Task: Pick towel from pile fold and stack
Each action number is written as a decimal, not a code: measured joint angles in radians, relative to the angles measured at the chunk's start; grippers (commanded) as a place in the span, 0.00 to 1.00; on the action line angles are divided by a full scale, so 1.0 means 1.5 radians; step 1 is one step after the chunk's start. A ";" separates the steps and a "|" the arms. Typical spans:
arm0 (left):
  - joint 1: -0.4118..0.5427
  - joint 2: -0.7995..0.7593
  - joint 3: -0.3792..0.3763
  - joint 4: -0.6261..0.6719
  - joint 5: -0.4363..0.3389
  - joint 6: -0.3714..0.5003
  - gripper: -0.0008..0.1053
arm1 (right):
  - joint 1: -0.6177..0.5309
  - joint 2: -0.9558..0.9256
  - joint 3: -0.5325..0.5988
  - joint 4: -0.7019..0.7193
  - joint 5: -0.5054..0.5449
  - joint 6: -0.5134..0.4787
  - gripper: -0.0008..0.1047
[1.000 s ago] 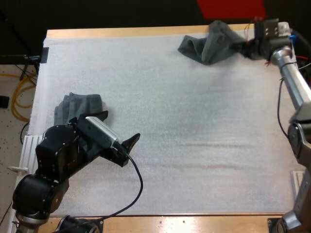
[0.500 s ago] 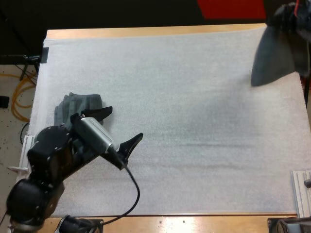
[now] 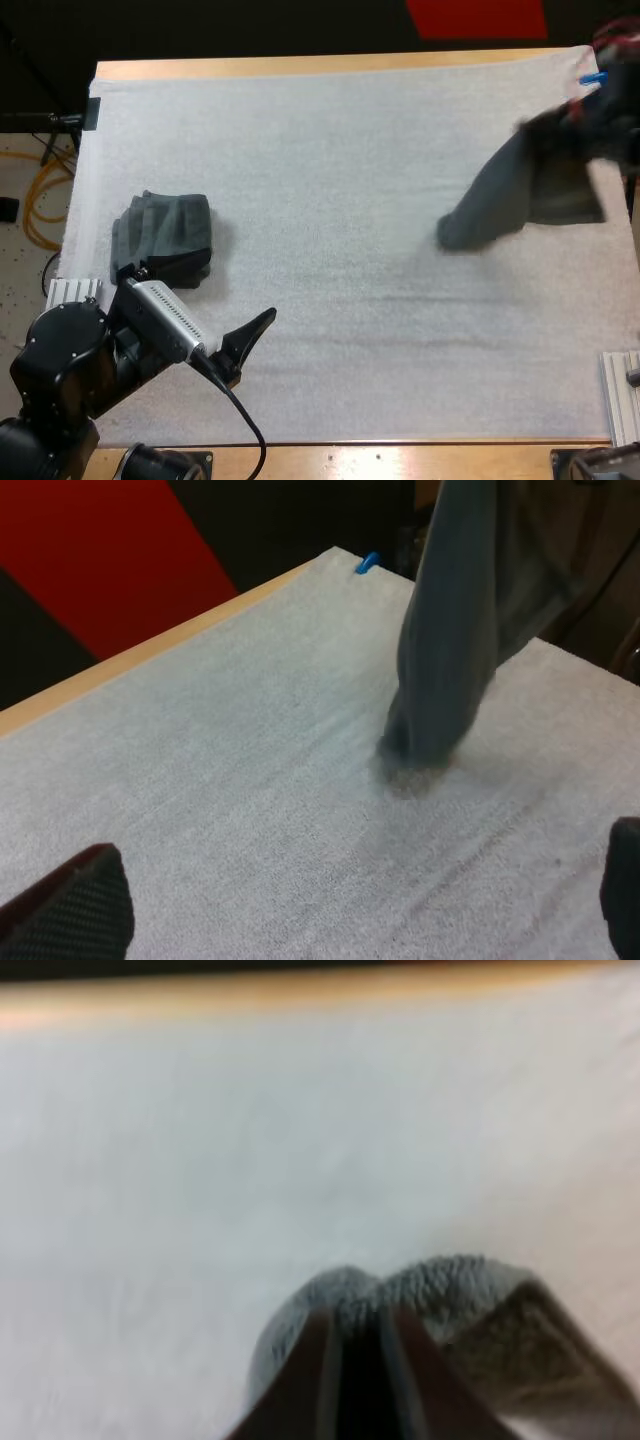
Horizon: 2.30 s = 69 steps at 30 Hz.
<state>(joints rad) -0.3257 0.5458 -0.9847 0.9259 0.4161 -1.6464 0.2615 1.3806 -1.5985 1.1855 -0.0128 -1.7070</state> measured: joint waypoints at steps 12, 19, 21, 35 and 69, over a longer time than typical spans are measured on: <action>0.000 0.000 0.000 0.001 0.000 0.000 0.87 | 0.372 0.003 0.177 -0.111 0.000 0.108 0.01; 0.000 0.000 0.000 0.001 0.000 0.000 0.87 | 0.465 0.036 0.201 -0.261 0.000 0.155 0.01; 0.000 0.000 0.000 0.001 0.000 0.000 0.87 | 0.466 0.057 0.201 -0.265 -0.005 0.158 0.01; 0.000 0.000 0.000 0.001 0.000 0.000 0.87 | 0.466 0.100 0.198 -0.301 -0.226 0.188 0.74; 0.000 0.000 0.012 0.122 -0.029 0.000 0.87 | 0.426 0.059 0.467 -0.269 -0.152 0.198 0.71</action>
<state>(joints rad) -0.3257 0.5458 -0.9666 1.1083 0.3725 -1.6464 0.9000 1.4691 -0.8979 0.7813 -0.2410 -1.4092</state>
